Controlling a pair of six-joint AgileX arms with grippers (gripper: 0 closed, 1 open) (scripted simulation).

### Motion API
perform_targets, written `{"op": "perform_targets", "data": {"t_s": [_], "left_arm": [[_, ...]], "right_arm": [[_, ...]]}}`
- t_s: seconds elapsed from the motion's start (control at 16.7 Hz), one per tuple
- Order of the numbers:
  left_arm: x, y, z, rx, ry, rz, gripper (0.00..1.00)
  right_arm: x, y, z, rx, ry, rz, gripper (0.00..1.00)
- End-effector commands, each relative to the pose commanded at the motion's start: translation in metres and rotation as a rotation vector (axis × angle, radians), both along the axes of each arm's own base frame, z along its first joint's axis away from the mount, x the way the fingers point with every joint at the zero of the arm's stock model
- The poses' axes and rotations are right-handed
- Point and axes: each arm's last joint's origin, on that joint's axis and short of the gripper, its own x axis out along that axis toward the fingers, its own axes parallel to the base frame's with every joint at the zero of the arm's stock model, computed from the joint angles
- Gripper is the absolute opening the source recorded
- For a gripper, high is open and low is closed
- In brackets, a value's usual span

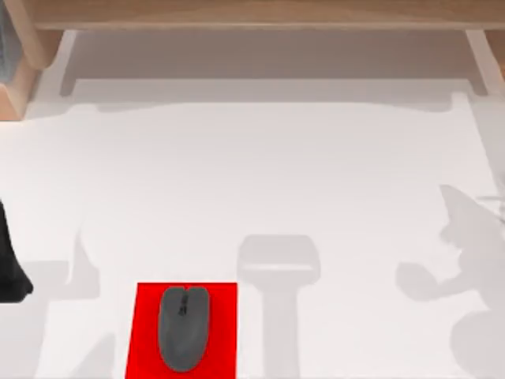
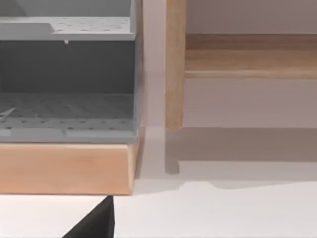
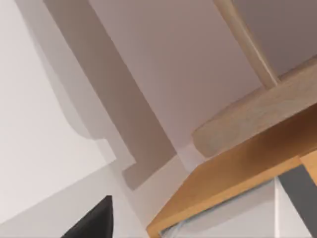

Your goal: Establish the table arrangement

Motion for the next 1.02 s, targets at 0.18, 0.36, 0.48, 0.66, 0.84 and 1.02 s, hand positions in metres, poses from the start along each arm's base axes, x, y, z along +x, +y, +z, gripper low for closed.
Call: {"op": "perform_targets", "data": {"t_s": [0.18,0.36,0.48,0.66,0.84,1.02], "left_arm": [[0.0,0.0,0.0,0.0,0.0,0.0,1.0],[0.0,0.0,0.0,0.0,0.0,0.0,1.0],[0.0,0.0,0.0,0.0,0.0,0.0,1.0],[0.0,0.0,0.0,0.0,0.0,0.0,1.0],[0.0,0.0,0.0,0.0,0.0,0.0,1.0],[0.0,0.0,0.0,0.0,0.0,0.0,1.0]], "right_arm": [[-0.029,-0.033,-0.013,-0.24,-0.123,-0.114,1.0],[-0.043,-0.063,-0.022,-0.445,-0.192,-0.238,1.0],[-0.046,-0.078,-0.026,-0.541,-0.217,-0.302,1.0],[-0.048,-0.088,-0.028,-0.595,-0.229,-0.34,1.0],[-0.048,-0.088,-0.028,-0.595,-0.229,-0.34,1.0],[-0.043,-0.088,-0.028,-0.594,-0.229,-0.339,1.0]]}}
